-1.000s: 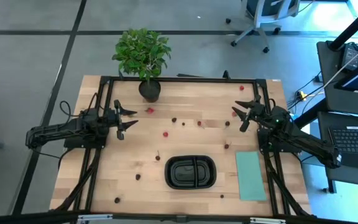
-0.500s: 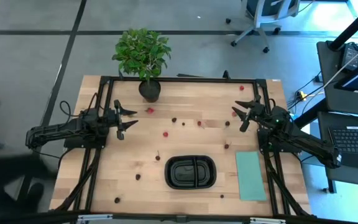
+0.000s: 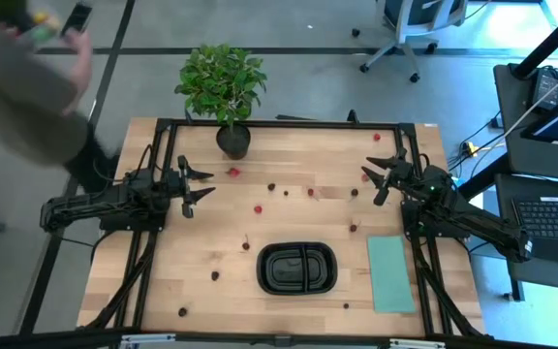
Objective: Pick and placing Produce into tupperware
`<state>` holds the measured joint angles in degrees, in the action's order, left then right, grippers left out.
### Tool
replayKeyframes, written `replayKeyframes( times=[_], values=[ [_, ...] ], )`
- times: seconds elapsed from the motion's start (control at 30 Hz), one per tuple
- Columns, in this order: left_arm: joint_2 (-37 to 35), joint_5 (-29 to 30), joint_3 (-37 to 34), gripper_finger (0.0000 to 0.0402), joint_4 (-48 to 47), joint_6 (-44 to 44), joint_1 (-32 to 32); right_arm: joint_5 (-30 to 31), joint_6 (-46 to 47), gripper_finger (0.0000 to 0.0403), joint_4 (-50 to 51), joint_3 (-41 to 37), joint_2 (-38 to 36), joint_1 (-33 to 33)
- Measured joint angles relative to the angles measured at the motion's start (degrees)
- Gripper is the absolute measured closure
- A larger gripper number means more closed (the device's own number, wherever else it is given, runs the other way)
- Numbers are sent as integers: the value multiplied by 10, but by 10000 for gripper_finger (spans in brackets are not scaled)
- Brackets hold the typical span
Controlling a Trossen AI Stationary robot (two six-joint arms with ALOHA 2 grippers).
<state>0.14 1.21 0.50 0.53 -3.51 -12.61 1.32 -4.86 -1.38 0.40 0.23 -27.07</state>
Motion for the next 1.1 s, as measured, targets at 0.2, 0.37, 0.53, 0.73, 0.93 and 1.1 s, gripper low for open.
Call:
replayKeyframes(
  times=[0.2,0.37,0.53,0.73,0.93,1.1],
  values=[
    [0,0,0,215,0,0,0,0,0,242,0,0,0,0],
    [0,0,0,215,0,0,0,0,0,242,0,0,0,0],
    [0,0,0,215,0,0,0,0,0,242,0,0,0,0],
    [0,0,0,215,0,0,0,0,1,242,0,0,0,0],
    [0,0,0,215,0,0,0,-1,114,242,0,0,0,0],
    [0,0,0,215,0,0,0,-1,206,242,0,0,0,0]
  ],
)
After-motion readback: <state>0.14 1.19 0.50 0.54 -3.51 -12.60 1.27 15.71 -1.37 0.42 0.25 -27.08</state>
